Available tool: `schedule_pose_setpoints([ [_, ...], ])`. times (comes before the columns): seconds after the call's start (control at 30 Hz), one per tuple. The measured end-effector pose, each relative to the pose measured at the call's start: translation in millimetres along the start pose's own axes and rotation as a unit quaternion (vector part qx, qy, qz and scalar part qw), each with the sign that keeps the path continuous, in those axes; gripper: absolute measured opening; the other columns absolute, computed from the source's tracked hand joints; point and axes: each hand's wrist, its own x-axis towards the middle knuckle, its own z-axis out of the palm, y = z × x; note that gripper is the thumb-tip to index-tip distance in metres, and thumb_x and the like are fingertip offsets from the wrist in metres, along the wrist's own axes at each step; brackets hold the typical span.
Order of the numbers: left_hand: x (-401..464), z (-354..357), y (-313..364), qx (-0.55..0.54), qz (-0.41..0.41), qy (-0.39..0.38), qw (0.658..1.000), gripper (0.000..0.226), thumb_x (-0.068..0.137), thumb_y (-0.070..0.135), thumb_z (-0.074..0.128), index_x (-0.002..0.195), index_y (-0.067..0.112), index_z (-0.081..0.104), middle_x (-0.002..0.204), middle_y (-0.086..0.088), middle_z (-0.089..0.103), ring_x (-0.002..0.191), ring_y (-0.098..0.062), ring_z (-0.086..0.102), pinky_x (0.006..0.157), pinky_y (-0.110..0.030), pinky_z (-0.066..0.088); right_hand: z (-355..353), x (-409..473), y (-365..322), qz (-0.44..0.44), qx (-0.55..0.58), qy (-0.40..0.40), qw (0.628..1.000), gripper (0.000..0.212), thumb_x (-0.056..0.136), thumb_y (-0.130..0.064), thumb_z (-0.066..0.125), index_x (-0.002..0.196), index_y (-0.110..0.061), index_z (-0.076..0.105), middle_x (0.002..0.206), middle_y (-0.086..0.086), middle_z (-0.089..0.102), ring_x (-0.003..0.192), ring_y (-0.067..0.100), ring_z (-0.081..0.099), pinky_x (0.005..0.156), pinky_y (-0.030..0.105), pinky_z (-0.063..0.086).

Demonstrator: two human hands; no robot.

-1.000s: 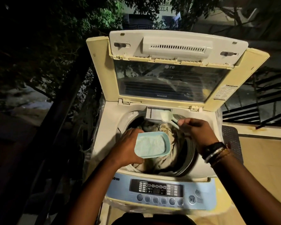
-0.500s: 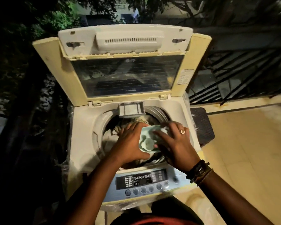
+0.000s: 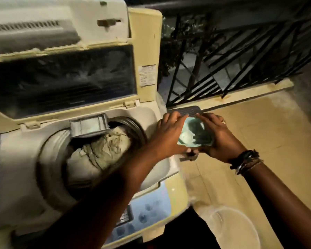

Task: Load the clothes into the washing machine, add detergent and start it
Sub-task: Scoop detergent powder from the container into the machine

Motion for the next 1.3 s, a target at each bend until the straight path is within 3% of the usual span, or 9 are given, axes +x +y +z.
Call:
schedule_pose_setpoints([
  [0.2, 139.8, 114.7, 6.5, 0.012, -0.138, -0.073, 0.988, 0.101, 0.079, 0.037, 0.081, 0.157, 0.017, 0.021, 0.158, -0.011, 0.026, 0.145, -0.032, 0.025, 0.115, -0.042, 0.029, 39.4, 81.1, 146.6, 0.015, -0.034, -0.035, 0.999, 0.106, 0.049, -0.029, 0.093, 0.142, -0.004, 0.049, 0.138, 0.017, 0.050, 0.122, 0.042, 0.047, 0.106, 0.047, 0.045],
  [0.4, 225.6, 249.2, -58.0, 0.077, -0.167, -0.143, 0.973, 0.095, 0.076, 0.049, 0.078, 0.153, 0.021, 0.029, 0.149, -0.006, 0.041, 0.134, -0.026, 0.040, 0.109, -0.036, 0.029, 151.9, 136.2, 271.7, 0.056, -0.001, -0.101, 0.993, 0.084, 0.051, -0.023, 0.086, 0.126, 0.004, 0.061, 0.117, 0.026, 0.064, 0.105, 0.045, 0.059, 0.083, 0.054, 0.058],
  [0.5, 239.1, 306.0, -87.9, 0.049, -0.201, -0.157, 0.966, 0.103, 0.079, 0.047, 0.077, 0.157, 0.014, 0.019, 0.160, -0.012, 0.029, 0.147, -0.029, 0.028, 0.120, -0.039, 0.020, 189.5, 158.3, 309.0, 0.079, -0.023, -0.127, 0.988, 0.060, 0.091, -0.023, 0.061, 0.146, -0.003, 0.046, 0.146, 0.020, 0.049, 0.134, 0.044, 0.045, 0.108, 0.055, 0.041],
  [0.6, 237.2, 340.8, -104.8, 0.027, -0.235, -0.149, 0.960, 0.111, 0.075, 0.042, 0.083, 0.159, 0.010, 0.017, 0.163, -0.018, 0.024, 0.149, -0.035, 0.025, 0.122, -0.043, 0.019, 214.6, 168.7, 330.2, 0.057, -0.019, -0.177, 0.982, 0.075, 0.082, -0.033, 0.063, 0.149, -0.006, 0.042, 0.149, 0.020, 0.044, 0.138, 0.042, 0.041, 0.111, 0.053, 0.041],
  [0.7, 228.0, 349.4, -111.1, 0.039, -0.236, -0.130, 0.962, 0.114, 0.071, 0.041, 0.086, 0.159, 0.015, 0.019, 0.159, -0.018, 0.030, 0.145, -0.038, 0.031, 0.119, -0.050, 0.028, 238.5, 165.3, 343.0, 0.029, -0.011, -0.173, 0.984, 0.088, 0.066, -0.046, 0.060, 0.142, -0.005, 0.048, 0.140, 0.017, 0.052, 0.135, 0.044, 0.045, 0.106, 0.055, 0.044],
  [0.9, 227.9, 335.0, -99.8, 0.071, -0.207, -0.077, 0.973, 0.126, 0.062, 0.046, 0.091, 0.159, 0.019, 0.015, 0.162, -0.014, 0.026, 0.148, -0.036, 0.028, 0.116, -0.054, 0.034, 220.1, 144.1, 332.7, 0.026, -0.065, -0.126, 0.990, 0.121, 0.066, -0.050, 0.083, 0.160, -0.016, 0.016, 0.166, 0.008, 0.019, 0.155, 0.037, -0.001, 0.122, 0.064, -0.001],
  [1.03, 233.7, 298.2, -69.9, -0.017, -0.211, -0.012, 0.977, 0.088, 0.070, 0.021, 0.087, 0.146, 0.015, 0.044, 0.144, -0.012, 0.051, 0.134, -0.029, 0.047, 0.110, -0.042, 0.039, 184.3, 121.1, 323.9, 0.020, -0.010, -0.032, 0.999, 0.086, 0.085, -0.048, 0.066, 0.156, -0.014, 0.032, 0.163, 0.008, 0.030, 0.155, 0.034, 0.011, 0.124, 0.055, 0.013],
  [1.13, 238.6, 262.9, -49.0, -0.110, -0.211, 0.006, 0.971, 0.048, 0.071, 0.000, 0.069, 0.117, 0.013, 0.064, 0.104, -0.011, 0.070, 0.099, -0.027, 0.066, 0.094, -0.046, 0.053, 146.3, 105.0, 320.8, 0.033, 0.015, 0.036, 0.999, 0.058, 0.094, -0.044, 0.051, 0.141, -0.009, 0.055, 0.147, 0.013, 0.053, 0.143, 0.037, 0.037, 0.120, 0.051, 0.029],
  [1.3, 207.0, 175.9, -7.5, -0.118, -0.135, 0.062, 0.982, 0.032, 0.070, 0.002, 0.062, 0.098, 0.013, 0.073, 0.076, 0.000, 0.070, 0.071, -0.018, 0.067, 0.069, -0.028, 0.055, 89.2, 69.9, 289.1, 0.023, 0.009, 0.061, 0.998, 0.017, 0.088, -0.030, 0.062, 0.096, -0.016, 0.068, 0.103, 0.008, 0.068, 0.102, 0.035, 0.061, 0.086, 0.044, 0.048],
])
